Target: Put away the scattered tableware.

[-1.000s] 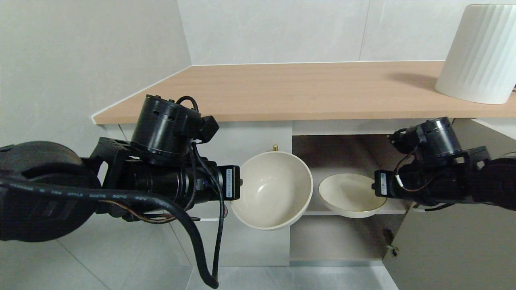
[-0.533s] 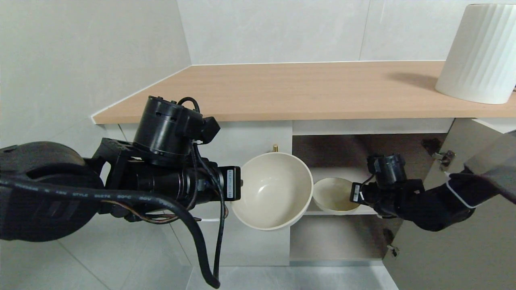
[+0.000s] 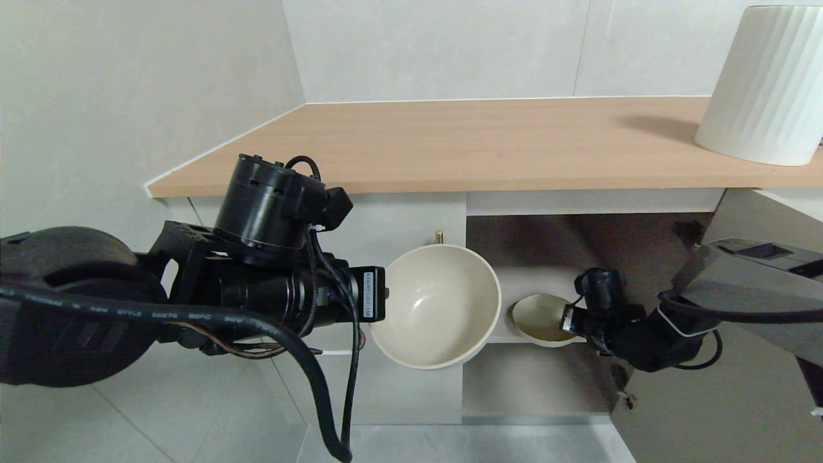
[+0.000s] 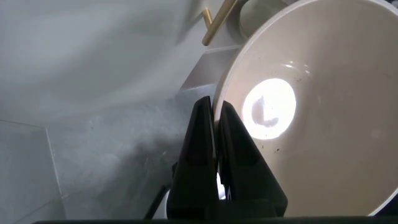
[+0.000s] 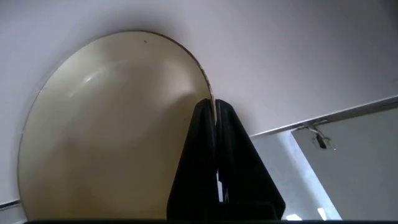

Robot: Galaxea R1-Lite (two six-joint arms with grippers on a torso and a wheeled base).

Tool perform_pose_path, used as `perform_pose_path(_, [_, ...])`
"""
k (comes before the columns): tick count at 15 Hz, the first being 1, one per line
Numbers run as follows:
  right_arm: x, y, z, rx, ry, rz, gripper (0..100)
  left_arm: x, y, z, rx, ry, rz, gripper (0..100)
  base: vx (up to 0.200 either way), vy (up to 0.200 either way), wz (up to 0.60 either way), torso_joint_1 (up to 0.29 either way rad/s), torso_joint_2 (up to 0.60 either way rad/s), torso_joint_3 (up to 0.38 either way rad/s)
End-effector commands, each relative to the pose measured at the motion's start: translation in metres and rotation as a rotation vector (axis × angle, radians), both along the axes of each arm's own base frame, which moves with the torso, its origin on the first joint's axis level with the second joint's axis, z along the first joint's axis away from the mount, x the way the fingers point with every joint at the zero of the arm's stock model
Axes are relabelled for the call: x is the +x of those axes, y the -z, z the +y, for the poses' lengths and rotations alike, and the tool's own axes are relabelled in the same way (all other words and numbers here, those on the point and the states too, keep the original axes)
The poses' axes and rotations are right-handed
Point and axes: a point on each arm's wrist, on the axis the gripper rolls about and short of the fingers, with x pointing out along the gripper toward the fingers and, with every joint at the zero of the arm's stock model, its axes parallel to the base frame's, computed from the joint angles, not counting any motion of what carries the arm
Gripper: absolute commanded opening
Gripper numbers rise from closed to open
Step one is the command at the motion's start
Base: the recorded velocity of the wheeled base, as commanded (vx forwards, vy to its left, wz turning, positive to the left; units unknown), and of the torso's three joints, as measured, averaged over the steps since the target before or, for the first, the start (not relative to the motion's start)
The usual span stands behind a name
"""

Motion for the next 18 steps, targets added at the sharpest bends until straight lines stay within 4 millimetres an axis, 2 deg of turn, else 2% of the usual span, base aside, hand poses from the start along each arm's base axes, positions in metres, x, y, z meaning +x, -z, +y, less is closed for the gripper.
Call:
perform_pose_path(1, [0.004,0.014,0.000,-0.006,0.003,0.019,0,0.000,0.001,-0.001,0.002,0.001,0.003,0,0.000,0.000,0.00,0.000,0.00,0.000])
perform_pose_path(11, [0.031,0.011,-0.008,0.014,0.062,-0.056,0,0.002,0.005,-0.003,0.011,0.004,0.015,0,0.000,0.000,0.00,0.000,0.00,0.000])
perform_pose_path(18, [0.038,0.011,-0.007,0.014,0.065,-0.066,0,0.002,0.006,-0.003,0.011,0.004,0.015,0,0.000,0.000,0.00,0.000,0.00,0.000])
